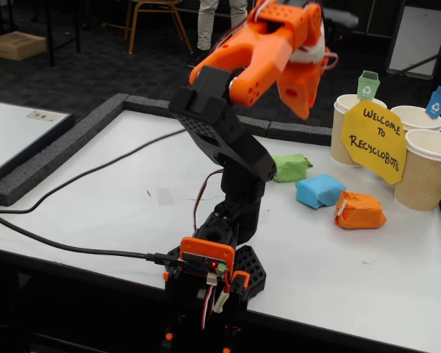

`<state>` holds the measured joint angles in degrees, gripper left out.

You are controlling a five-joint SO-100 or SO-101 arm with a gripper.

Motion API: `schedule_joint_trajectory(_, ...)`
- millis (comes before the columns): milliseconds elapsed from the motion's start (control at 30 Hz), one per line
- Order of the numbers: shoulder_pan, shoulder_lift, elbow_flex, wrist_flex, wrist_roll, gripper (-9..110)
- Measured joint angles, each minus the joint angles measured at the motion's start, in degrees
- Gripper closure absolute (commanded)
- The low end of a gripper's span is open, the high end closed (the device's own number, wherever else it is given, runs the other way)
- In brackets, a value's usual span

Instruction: Sort rubbish by color.

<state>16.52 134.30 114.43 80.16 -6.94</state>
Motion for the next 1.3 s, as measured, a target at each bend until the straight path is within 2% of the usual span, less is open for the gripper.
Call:
schedule_joint_trajectory(300, -0.2, -0.8, -14.7, 10.4, -0.2, 98)
schedule_joint_trajectory(600, 0.4, -1.3, -20.8, 16.2, -0.3, 99)
schedule_joint_trajectory(867, 3.0, -1.3, -21.9, 16.4, -0.3, 99)
schedule_joint_trajectory(1300, 6.7, -1.3, -32.4, 16.4, -0.3, 99)
